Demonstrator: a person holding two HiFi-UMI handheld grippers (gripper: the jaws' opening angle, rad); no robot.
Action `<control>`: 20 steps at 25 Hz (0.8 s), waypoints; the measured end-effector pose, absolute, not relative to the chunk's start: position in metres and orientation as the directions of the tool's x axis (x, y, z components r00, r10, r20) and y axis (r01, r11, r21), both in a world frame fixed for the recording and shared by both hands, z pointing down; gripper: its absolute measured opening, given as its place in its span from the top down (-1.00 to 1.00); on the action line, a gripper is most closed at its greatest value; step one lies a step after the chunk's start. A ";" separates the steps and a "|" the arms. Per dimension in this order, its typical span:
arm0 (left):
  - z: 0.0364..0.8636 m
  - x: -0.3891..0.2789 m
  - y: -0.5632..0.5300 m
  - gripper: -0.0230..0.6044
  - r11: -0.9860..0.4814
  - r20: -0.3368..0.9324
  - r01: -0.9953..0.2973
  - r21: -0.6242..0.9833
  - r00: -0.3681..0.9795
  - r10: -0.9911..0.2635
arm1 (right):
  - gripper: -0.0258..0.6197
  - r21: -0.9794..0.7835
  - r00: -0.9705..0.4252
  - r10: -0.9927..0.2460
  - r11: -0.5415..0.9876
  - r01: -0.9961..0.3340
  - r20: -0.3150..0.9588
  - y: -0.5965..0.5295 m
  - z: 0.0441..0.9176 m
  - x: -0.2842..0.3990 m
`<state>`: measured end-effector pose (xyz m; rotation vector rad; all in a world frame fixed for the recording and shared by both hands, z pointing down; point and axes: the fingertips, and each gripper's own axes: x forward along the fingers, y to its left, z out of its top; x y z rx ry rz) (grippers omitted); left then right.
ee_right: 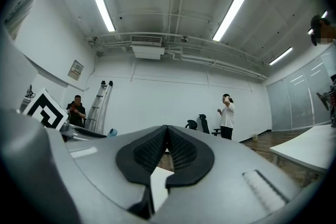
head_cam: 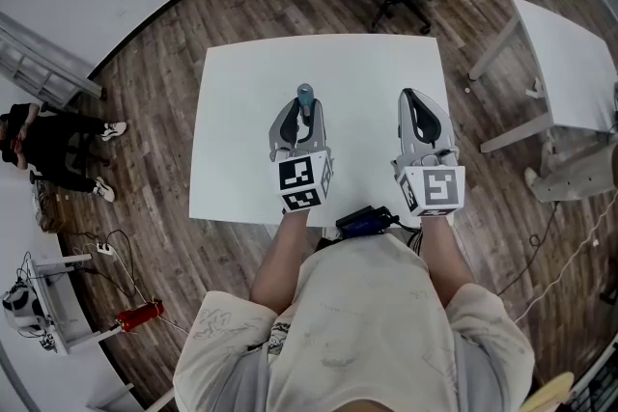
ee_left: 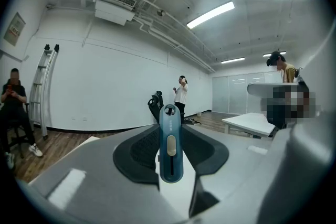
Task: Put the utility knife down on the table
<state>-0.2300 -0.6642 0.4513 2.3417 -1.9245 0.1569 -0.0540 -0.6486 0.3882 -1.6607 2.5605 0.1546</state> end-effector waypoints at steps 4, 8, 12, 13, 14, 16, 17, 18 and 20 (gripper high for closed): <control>0.466 -0.234 -0.672 0.46 -0.185 0.207 -0.982 0.027 0.187 -0.960 | 0.91 0.039 -0.408 -0.903 0.406 -0.913 -0.134 -0.652 0.378 -0.056; 0.482 -0.230 -0.669 0.46 -0.185 0.257 -0.982 0.031 0.187 -0.948 | 0.91 0.043 -0.411 -0.902 0.409 -0.912 -0.131 -0.648 0.377 -0.053; 0.498 -0.228 -0.669 0.46 -0.191 0.297 -0.981 0.033 0.192 -0.935 | 0.91 0.038 -0.412 -0.902 0.411 -0.911 -0.129 -0.646 0.382 -0.054; 0.501 -0.228 -0.669 0.46 -0.191 0.305 -0.981 0.032 0.192 -0.933 | 0.91 0.036 -0.415 -0.901 0.414 -0.910 -0.129 -0.646 0.383 -0.055; 0.504 -0.228 -0.670 0.46 -0.191 0.312 -0.981 0.030 0.191 -0.931 | 0.91 0.036 -0.417 -0.900 0.416 -0.909 -0.129 -0.646 0.383 -0.056; 0.510 -0.229 -0.672 0.46 -0.191 0.329 -0.981 0.026 0.188 -0.925 | 0.91 0.037 -0.419 -0.899 0.418 -0.908 -0.128 -0.646 0.382 -0.057; 0.514 -0.228 -0.673 0.46 -0.190 0.339 -0.981 0.025 0.187 -0.922 | 0.91 0.037 -0.419 -0.899 0.418 -0.908 -0.127 -0.646 0.381 -0.057; 0.519 -0.229 -0.673 0.46 -0.190 0.349 -0.982 0.025 0.186 -0.919 | 0.91 0.037 -0.420 -0.899 0.419 -0.907 -0.127 -0.646 0.381 -0.057; 0.527 -0.229 -0.674 0.46 -0.189 0.368 -0.982 0.023 0.184 -0.911 | 0.91 0.039 -0.421 -0.898 0.420 -0.907 -0.126 -0.646 0.381 -0.058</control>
